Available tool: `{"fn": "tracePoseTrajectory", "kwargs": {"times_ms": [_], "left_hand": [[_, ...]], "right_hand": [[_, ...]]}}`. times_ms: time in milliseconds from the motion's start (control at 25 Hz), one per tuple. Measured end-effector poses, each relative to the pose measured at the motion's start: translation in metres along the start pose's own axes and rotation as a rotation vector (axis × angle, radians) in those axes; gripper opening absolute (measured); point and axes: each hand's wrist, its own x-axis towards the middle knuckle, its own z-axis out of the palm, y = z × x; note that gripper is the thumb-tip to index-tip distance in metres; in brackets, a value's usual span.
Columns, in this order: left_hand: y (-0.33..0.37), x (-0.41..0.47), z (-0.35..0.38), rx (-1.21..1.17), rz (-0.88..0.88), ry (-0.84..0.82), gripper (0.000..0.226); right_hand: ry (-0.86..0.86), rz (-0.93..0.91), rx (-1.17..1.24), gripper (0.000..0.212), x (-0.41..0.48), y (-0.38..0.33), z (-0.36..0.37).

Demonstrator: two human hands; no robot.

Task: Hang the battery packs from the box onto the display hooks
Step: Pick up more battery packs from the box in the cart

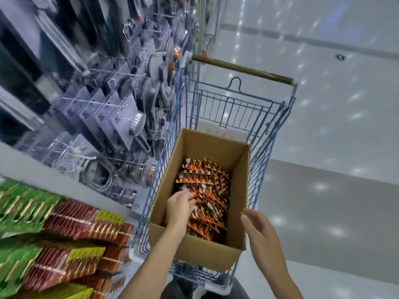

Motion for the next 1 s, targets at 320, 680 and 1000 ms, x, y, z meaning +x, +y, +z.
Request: {"fn": "tracePoseTrajectory", "kwargs": {"times_ms": [320,680,1000], "left_hand": [[-0.006,0.151,0.078,-0.321,-0.479,0.172,0.042],[-0.04,0.244,0.112,-0.356,-0.611,0.436,0.045],[-0.023,0.187,0.101,-0.396,-0.52,0.484,0.017]], "right_hand": [[-0.091,0.15,-0.017,0.01,0.085,-0.011,0.02],[-0.239,0.206,-0.074,0.01,0.151,-0.006,0.035],[-0.283,0.22,-0.132,0.013,0.164,-0.018,0.035]]}}
